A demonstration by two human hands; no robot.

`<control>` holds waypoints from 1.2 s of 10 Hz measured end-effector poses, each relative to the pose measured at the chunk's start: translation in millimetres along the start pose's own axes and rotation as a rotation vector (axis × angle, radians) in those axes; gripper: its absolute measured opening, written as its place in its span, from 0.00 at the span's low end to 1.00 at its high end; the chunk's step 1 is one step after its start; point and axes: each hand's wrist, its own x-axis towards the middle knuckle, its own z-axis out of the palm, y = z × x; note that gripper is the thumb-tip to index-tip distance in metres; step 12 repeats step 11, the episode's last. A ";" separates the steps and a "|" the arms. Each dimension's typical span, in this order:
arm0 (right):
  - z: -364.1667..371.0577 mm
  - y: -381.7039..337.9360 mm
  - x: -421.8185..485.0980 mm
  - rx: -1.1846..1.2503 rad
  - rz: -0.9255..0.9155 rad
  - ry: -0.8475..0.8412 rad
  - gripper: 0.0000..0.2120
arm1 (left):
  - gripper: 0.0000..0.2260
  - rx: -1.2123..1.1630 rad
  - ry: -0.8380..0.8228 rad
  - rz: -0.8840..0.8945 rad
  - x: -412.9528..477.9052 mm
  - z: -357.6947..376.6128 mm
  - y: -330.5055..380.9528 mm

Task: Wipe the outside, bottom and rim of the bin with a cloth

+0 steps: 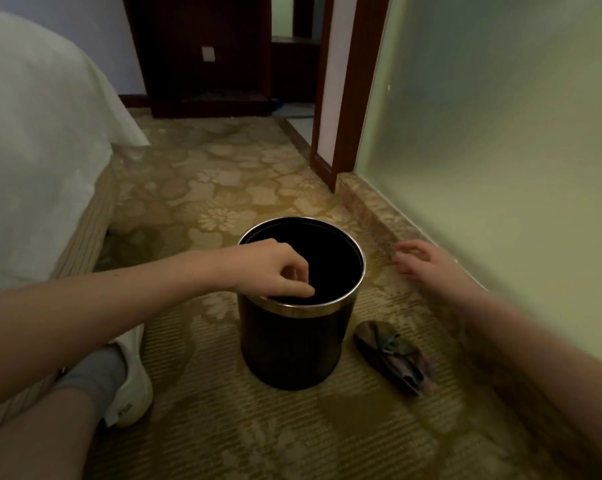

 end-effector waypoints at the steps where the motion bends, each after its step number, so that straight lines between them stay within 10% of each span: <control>1: -35.1 -52.3 -35.0 0.133 -0.045 -0.138 0.11 | 0.09 -0.061 0.092 -0.010 -10.2 -14.8 18.5; 3: -85.4 -104.5 -128.2 -0.031 -0.143 -0.318 0.09 | 0.09 -0.042 0.182 -0.004 -29.4 -30.4 67.2; 5: -83.2 -99.3 -152.2 -0.021 -0.128 -0.325 0.10 | 0.17 0.791 -0.021 -0.074 -29.2 25.9 55.4; 12: -91.5 -95.5 -156.3 -0.081 -0.163 -0.386 0.13 | 0.26 0.922 0.071 -0.030 -11.3 33.9 61.3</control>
